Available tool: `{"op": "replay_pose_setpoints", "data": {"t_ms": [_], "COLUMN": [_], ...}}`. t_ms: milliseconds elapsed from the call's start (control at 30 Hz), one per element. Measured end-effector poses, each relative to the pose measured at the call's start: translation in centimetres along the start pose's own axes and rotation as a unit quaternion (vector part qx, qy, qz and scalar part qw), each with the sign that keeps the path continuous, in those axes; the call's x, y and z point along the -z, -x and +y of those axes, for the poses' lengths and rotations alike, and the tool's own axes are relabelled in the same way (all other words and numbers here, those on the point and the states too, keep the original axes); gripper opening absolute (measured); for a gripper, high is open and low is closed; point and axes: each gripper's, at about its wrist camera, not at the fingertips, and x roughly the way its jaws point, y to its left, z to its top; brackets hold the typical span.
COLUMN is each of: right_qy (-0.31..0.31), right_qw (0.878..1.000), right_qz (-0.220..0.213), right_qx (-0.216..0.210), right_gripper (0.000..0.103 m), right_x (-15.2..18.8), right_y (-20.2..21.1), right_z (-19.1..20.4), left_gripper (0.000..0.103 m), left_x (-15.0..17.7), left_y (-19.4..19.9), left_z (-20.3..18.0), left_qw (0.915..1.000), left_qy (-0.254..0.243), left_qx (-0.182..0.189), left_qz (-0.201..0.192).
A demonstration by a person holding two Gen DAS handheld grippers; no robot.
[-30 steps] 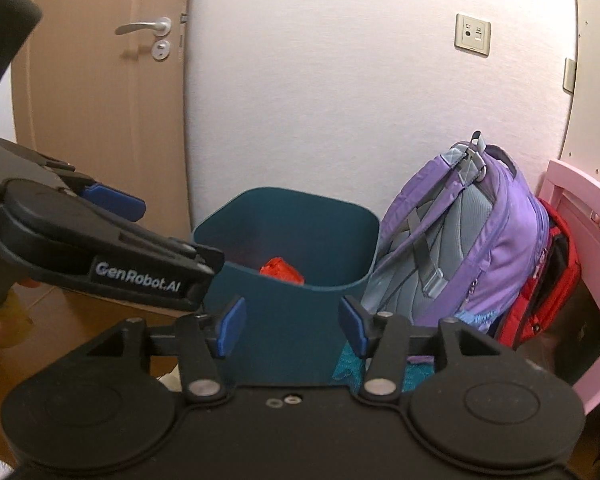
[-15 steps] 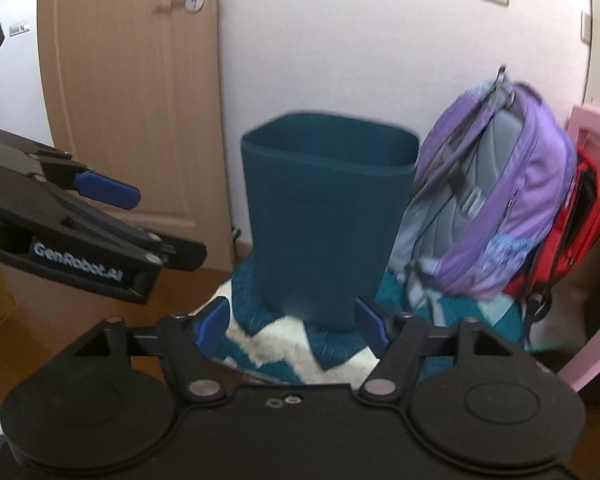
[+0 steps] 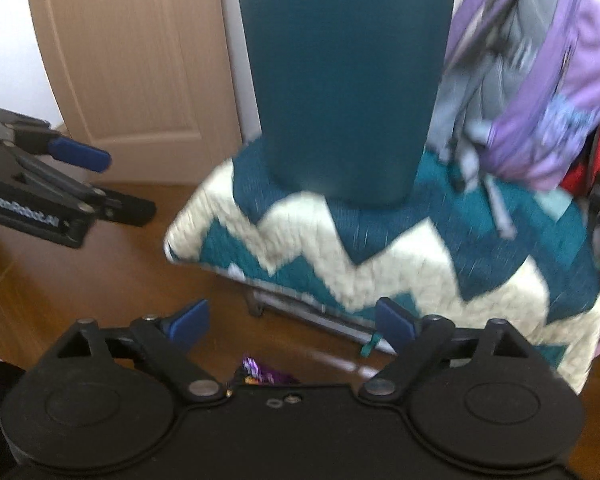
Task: Collect trash
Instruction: 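Move both tools back down toward the purple chip bags and red wrapper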
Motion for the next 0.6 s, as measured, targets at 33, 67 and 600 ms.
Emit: {"op": "replay_pose_setpoints", "data": {"t_ms": [33, 67, 600], "right_qy": [-0.004, -0.009, -0.070], "right_qw": [1.000, 1.000, 0.980], "right_qz": [0.009, 0.019, 0.178], "right_qx": [0.000, 0.002, 0.049], "right_gripper": [0.091, 0.091, 0.091], "right_x": [0.6, 1.1, 12.4], "right_y": [-1.2, -2.4, -19.3], "right_z": [-0.3, -0.6, -6.7], "left_gripper": [0.091, 0.091, 0.091], "left_x": [0.6, 1.1, 13.2], "left_y": [-1.3, -2.5, -20.1], "left_z": [0.4, 0.7, -4.5], "left_qw": [0.9999, 0.9998, 0.9607], "left_qy": [0.001, 0.002, -0.219], "left_qx": [0.006, 0.011, 0.087], "left_qz": [0.010, 0.018, 0.147]}}
